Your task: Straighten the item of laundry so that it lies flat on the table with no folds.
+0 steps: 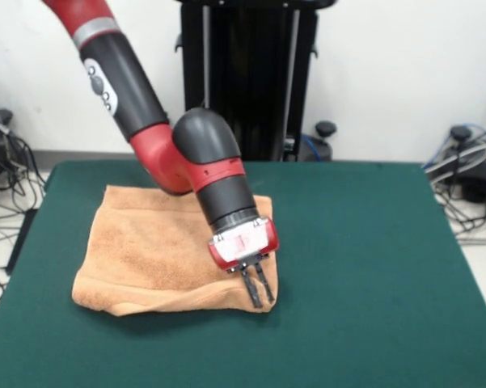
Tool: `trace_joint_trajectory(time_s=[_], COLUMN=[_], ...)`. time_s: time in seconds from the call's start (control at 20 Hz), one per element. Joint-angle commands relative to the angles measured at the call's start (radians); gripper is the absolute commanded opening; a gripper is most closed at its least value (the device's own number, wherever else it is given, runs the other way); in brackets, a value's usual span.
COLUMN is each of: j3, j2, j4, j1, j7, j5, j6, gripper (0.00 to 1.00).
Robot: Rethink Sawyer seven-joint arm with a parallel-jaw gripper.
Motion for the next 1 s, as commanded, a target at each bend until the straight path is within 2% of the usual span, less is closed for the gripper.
trace_joint_trajectory(time_s=[0.05,0.7,1.0], j3=[0.042,0.086,0.158], j2=[0.041,0.121,0.268], j4=[-0.159,-0.162,-0.193], j1=[0.018,0.002,-0.101], j7=[0.108,0.116,0.055], j5=[-0.045,-0.1,-0.189], j6=[0.118,0.103,0.158], gripper=[0.0,0.0,0.0])
